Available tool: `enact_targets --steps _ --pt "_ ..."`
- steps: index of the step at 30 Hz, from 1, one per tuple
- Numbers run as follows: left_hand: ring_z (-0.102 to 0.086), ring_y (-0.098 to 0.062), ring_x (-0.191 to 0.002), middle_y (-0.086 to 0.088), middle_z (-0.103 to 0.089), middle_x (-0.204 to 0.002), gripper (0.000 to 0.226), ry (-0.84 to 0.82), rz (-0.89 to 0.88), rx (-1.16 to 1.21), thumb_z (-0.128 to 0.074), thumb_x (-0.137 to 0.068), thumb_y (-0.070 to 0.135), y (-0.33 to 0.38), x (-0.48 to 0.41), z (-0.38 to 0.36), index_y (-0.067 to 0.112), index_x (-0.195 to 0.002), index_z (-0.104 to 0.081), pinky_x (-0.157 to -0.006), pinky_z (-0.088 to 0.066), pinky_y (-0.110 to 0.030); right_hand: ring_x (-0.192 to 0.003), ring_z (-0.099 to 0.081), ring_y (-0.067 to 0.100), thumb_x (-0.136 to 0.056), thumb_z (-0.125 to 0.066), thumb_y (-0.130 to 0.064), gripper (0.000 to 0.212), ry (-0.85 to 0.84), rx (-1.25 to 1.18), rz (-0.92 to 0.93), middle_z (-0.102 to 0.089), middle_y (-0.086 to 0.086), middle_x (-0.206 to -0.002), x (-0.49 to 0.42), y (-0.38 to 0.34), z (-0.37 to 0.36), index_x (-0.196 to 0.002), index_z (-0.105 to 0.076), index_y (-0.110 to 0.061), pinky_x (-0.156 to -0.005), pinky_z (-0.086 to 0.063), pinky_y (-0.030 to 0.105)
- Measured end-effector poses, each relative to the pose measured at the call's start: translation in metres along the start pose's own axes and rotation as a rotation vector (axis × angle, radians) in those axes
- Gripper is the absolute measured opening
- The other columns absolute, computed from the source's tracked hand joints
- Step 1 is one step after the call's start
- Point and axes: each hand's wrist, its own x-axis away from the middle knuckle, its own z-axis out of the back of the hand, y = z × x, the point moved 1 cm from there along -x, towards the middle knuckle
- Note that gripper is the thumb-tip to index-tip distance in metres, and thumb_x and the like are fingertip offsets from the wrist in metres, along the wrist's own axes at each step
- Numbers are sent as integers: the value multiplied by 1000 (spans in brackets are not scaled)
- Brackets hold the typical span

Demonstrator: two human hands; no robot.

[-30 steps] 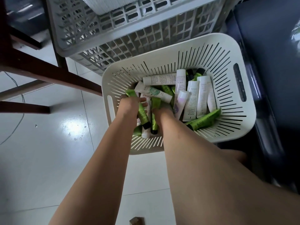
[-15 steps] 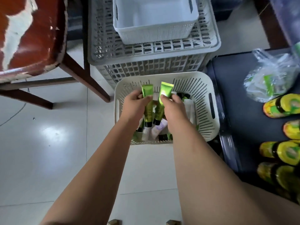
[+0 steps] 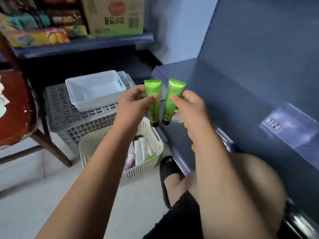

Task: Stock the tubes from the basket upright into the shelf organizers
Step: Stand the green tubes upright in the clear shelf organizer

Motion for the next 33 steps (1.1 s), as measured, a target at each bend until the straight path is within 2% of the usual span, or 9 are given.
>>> enact_targets --steps 3,6,10,14,18,20,25,29,33 --pt "-66 -18 -78 -3 -73 -81 15 -95 -42 11 -77 -83 5 31 14 -51 16 -93 -74 -79 -55 -38 -66 -48 13 -83 -67 -31 22 155 77 171 -60 20 -77 30 -19 63 -84 -64 -9 -61 -47 41" --pt "-65 -23 -84 -11 -71 -88 12 -229 -77 28 -77 -82 10 54 30 -109 16 -92 -75 -88 -55 -52 -65 -49 10 -85 -68 -23 17 297 150 278 -59 11 -67 60 -41 132 -79 -64 -8 -63 -52 44" --pt "-62 -22 -83 -8 -68 -82 11 -417 -95 106 -73 -86 5 73 65 -194 13 -94 -72 -86 -56 -49 -68 -60 6 -86 -70 -10 11 456 210 395 -70 -3 -75 117 -73 225 -83 -68 -20 -69 -52 30" --pt "-55 -22 -81 -13 -57 -81 13 -626 -113 165 -69 -90 1 77 117 -274 12 -95 -70 -76 -52 -38 -76 -65 12 -85 -71 -8 16 634 270 458 -73 14 -87 187 -79 309 -101 -69 -10 -82 -58 43" --pt "-58 -22 -82 -13 -59 -83 14 -811 -106 185 -72 -87 0 68 172 -337 7 -98 -71 -87 -58 -47 -70 -56 10 -85 -73 -12 8 798 298 429 -66 10 -73 249 -58 373 -91 -70 -16 -79 -58 43" --pt "-57 -23 -82 -11 -62 -82 12 -883 -95 195 -74 -85 3 58 195 -365 11 -94 -71 -85 -56 -50 -66 -50 5 -86 -73 -4 18 860 252 452 -59 -10 -63 273 -43 394 -84 -68 -22 -71 -51 32" --pt "-48 -19 -77 3 -54 -69 18 -954 -68 277 -71 -89 0 26 239 -415 17 -92 -70 -74 -45 -33 -61 -51 -2 -85 -76 0 30 1136 167 434 -58 -17 -62 313 3 431 -82 -63 -27 -65 -44 16" --pt "-59 -16 -75 5 -62 -69 16 -971 -99 287 -70 -90 -1 1 241 -443 14 -97 -70 -78 -55 -39 -80 -69 29 -88 -74 -2 18 1190 111 445 -73 18 -88 315 37 442 -105 -69 -2 -79 -57 38" --pt "-47 -25 -82 2 -47 -70 19 -945 -129 275 -78 -83 6 -27 217 -469 23 -86 -70 -81 -51 -50 -72 -65 7 -87 -74 1 15 1176 116 465 -71 -5 -75 296 50 459 -100 -69 -6 -69 -54 25"
